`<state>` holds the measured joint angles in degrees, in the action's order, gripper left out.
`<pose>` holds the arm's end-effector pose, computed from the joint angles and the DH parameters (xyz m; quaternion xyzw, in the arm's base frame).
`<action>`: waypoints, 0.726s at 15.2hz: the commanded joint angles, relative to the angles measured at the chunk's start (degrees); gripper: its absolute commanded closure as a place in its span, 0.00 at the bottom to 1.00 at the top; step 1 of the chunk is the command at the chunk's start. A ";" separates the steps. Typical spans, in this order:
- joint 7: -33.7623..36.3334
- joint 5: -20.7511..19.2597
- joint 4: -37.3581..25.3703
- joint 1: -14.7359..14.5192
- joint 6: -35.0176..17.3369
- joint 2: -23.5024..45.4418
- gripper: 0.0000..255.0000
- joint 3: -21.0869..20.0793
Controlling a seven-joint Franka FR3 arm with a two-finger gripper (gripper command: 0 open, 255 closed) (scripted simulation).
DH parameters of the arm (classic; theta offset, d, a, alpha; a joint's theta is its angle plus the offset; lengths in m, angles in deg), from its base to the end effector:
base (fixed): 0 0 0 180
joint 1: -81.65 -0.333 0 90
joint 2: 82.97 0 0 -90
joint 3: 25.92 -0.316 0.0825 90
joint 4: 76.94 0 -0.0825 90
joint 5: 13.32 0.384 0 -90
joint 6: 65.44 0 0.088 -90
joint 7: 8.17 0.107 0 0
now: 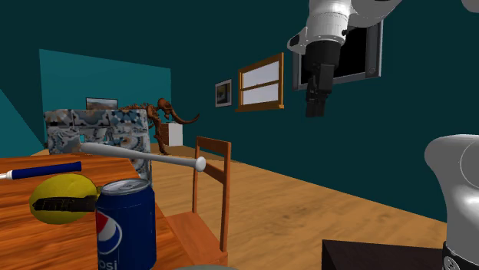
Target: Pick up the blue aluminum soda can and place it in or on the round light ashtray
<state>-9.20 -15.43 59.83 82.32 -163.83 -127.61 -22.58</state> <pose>0.3216 -0.0310 0.5867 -0.9984 0.0170 -0.0542 0.0002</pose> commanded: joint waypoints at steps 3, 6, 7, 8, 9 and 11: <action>2.48 1.13 -1.48 -0.66 -1.50 3.43 0.00 -1.88; 6.11 2.50 -4.27 -1.50 -3.54 8.89 0.00 -4.54; 7.30 2.86 -5.34 -1.74 -4.14 10.78 0.00 -5.40; 8.47 3.18 -6.50 -1.94 -4.71 12.70 0.00 -6.25; 9.65 3.44 -7.73 -2.14 -5.24 14.66 0.00 -7.06; 11.99 3.80 -10.40 -2.48 -6.15 18.64 0.00 -8.65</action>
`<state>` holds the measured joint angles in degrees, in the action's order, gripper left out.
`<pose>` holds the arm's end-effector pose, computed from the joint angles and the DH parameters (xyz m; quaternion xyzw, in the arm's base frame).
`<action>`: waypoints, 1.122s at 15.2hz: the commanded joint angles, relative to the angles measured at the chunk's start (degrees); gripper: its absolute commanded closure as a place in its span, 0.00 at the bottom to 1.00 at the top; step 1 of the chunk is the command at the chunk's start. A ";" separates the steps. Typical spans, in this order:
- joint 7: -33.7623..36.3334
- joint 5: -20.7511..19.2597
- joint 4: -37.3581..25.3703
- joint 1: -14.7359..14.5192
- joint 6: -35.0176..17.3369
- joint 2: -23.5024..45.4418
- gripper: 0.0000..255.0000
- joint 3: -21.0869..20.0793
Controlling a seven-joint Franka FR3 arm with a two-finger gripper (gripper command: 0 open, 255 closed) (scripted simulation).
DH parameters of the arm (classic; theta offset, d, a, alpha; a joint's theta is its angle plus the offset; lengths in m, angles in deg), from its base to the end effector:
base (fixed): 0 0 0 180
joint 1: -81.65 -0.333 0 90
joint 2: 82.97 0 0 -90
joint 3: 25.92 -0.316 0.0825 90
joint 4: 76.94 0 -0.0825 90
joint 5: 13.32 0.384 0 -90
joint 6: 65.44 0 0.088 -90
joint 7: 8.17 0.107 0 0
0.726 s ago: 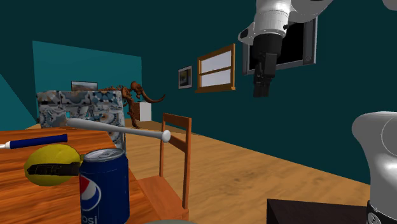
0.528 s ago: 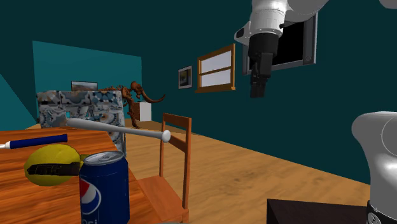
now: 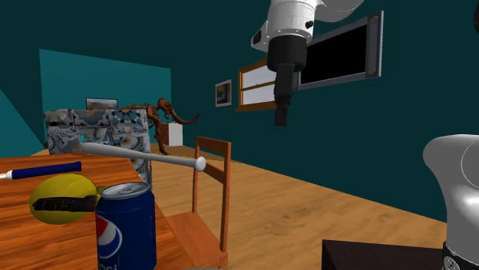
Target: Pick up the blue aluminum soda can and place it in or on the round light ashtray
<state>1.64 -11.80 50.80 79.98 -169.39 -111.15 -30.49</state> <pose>0.4090 0.0519 0.5674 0.9986 -0.0378 0.0381 0.0007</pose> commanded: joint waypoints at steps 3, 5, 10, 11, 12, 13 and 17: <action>4.67 0.30 -5.95 -0.62 -1.58 8.35 0.00 -2.96; 7.02 0.10 -9.37 -0.93 -1.98 12.59 0.00 -4.32; 12.89 -1.36 -19.37 -1.99 -1.91 23.67 0.00 -7.19; 14.05 -1.79 -21.63 -2.29 -1.69 25.98 0.00 -7.65; 15.19 -2.26 -24.00 -2.61 -1.40 28.32 0.00 -8.07; 16.32 -2.76 -26.48 -2.98 -1.03 30.70 0.00 -8.46; 20.53 -4.99 -37.68 -4.97 1.30 40.68 0.00 -9.48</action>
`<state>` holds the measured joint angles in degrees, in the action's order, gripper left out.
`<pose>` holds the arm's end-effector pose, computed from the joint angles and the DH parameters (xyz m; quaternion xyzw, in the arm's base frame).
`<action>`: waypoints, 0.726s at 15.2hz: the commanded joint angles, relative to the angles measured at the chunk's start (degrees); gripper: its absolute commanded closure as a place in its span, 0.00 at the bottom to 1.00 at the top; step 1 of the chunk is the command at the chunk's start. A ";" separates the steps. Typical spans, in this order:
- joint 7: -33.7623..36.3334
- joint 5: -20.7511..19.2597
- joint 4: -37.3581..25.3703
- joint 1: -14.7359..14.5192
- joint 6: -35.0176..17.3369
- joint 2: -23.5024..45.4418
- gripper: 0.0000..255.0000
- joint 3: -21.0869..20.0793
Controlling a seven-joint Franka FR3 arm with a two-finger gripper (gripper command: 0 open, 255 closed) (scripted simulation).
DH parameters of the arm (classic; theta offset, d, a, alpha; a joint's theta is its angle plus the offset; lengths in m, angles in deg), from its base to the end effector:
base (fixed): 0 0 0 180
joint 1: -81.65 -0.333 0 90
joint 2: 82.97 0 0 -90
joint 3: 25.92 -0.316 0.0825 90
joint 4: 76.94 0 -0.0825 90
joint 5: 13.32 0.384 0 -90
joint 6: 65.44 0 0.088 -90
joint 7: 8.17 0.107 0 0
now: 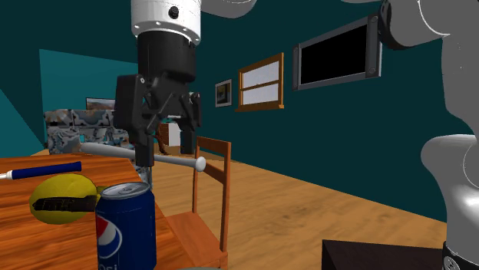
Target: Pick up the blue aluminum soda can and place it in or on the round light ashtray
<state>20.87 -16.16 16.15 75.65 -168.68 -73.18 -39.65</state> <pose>0.5841 0.1948 0.5215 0.9970 -0.0774 0.0068 0.0013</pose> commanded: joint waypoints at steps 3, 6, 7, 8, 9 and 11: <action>4.01 -2.37 -13.27 -2.71 3.44 10.92 0.00 -0.55; 4.15 -2.42 -12.17 -2.79 2.03 11.26 0.00 -0.45; 4.17 -2.43 -11.41 -2.76 1.27 11.27 0.00 -0.43; 4.19 -2.44 -10.65 -2.72 0.50 11.28 0.00 -0.41; 4.21 -2.46 -9.91 -2.69 -0.26 11.30 0.00 -0.40; 4.27 -2.52 -8.11 -2.61 -2.18 11.43 0.00 -0.35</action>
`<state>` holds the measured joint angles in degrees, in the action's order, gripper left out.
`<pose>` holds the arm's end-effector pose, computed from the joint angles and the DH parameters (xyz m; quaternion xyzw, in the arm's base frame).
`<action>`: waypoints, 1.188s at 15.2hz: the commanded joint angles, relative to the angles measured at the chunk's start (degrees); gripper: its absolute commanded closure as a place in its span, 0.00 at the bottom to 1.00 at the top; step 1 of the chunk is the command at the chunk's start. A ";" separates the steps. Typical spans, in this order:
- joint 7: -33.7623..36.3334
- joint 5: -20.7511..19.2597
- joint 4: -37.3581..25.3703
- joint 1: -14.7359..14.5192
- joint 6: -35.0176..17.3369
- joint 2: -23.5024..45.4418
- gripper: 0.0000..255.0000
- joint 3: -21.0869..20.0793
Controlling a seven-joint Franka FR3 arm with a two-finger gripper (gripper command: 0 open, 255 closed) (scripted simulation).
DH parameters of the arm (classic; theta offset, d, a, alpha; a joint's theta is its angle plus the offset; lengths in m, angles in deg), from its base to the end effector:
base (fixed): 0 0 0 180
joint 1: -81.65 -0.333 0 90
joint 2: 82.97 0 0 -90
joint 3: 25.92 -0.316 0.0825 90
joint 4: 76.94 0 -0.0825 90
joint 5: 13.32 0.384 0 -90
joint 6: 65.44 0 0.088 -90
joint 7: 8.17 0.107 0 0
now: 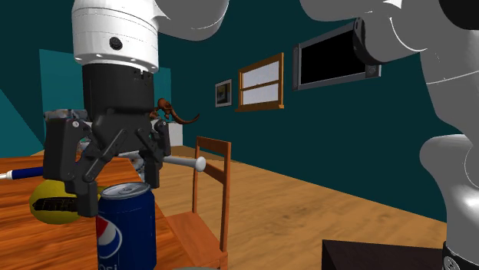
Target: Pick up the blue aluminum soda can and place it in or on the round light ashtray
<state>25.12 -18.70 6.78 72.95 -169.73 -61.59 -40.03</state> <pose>0.6288 0.2305 0.4746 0.9961 -0.0878 -0.0008 0.0015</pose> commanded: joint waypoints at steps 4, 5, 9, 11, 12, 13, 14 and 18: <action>0.02 0.02 1.26 0.09 -1.13 -0.16 0.00 0.02; 0.02 0.02 1.26 0.09 -1.13 -0.16 0.00 0.02; 0.02 0.02 1.25 0.08 -1.11 -0.16 1.00 0.02; 0.02 0.02 1.24 0.09 -1.11 -0.16 1.00 0.02; 0.02 0.02 1.22 0.08 -1.10 -0.14 1.00 0.01; 0.02 0.02 1.20 0.08 -1.09 -0.13 1.00 0.02; 0.02 0.01 1.20 0.08 -1.10 -0.12 1.00 0.02; 0.02 0.02 1.26 0.09 -1.13 -0.16 1.00 0.02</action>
<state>25.15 -18.69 7.97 73.04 -170.83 -61.75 -40.00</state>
